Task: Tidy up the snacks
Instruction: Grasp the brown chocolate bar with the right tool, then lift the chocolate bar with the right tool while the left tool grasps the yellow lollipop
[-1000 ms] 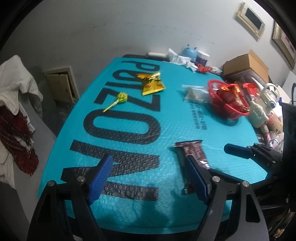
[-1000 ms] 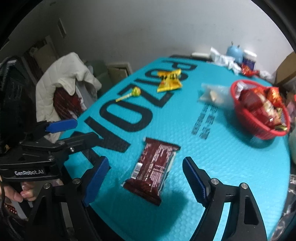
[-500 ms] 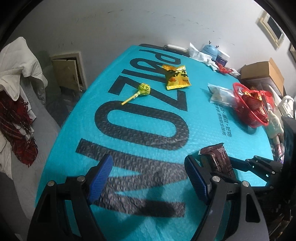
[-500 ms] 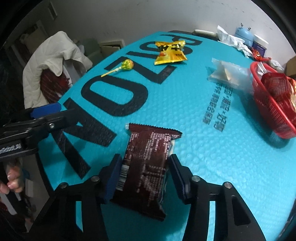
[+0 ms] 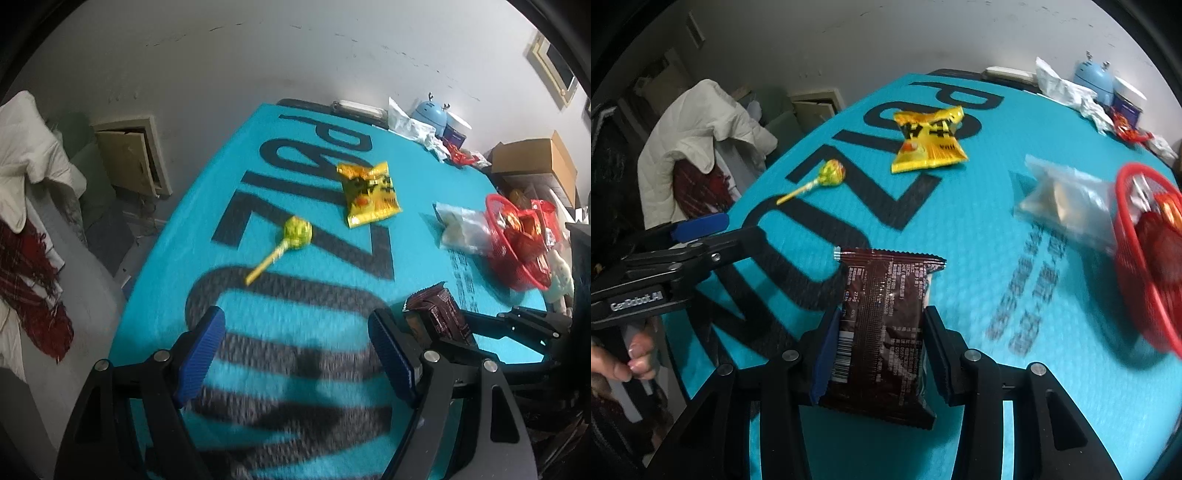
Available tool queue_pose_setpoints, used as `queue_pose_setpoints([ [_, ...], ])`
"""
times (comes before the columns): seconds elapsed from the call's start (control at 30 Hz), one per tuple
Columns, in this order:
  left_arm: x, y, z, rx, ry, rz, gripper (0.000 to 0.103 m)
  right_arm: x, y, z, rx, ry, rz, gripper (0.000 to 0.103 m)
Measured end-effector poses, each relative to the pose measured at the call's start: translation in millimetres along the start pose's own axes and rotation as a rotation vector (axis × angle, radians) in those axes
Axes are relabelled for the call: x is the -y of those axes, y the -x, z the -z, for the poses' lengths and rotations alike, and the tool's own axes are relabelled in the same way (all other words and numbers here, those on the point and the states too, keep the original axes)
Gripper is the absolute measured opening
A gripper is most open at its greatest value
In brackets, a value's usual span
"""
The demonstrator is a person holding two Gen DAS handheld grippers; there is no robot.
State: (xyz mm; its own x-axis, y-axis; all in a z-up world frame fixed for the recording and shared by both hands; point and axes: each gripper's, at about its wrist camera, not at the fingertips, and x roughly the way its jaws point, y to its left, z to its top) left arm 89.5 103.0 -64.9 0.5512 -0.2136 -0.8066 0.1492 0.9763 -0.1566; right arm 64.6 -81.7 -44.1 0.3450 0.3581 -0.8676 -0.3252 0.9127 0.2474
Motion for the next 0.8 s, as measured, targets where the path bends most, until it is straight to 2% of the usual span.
queue_pose_setpoints([
  [0.13, 0, -14, -21, 0.015, -0.023, -0.023, 0.08, 4, -6, -17, 0.042, 0.062, 0.06, 0.044],
  [0.37, -4, -42, -41, 0.001, -0.042, 0.005, 0.079, 16, -23, -38, 0.056, 0.062, 0.042, 0.044],
  [0.7, -2, -79, -47, -0.057, -0.089, 0.021, 0.052, 23, -34, -43, 0.055, 0.064, 0.013, 0.045],
  [0.8, -2, -83, -49, -0.063, -0.091, 0.04, 0.049, 22, -34, -43, 0.059, 0.067, 0.012, 0.045],
])
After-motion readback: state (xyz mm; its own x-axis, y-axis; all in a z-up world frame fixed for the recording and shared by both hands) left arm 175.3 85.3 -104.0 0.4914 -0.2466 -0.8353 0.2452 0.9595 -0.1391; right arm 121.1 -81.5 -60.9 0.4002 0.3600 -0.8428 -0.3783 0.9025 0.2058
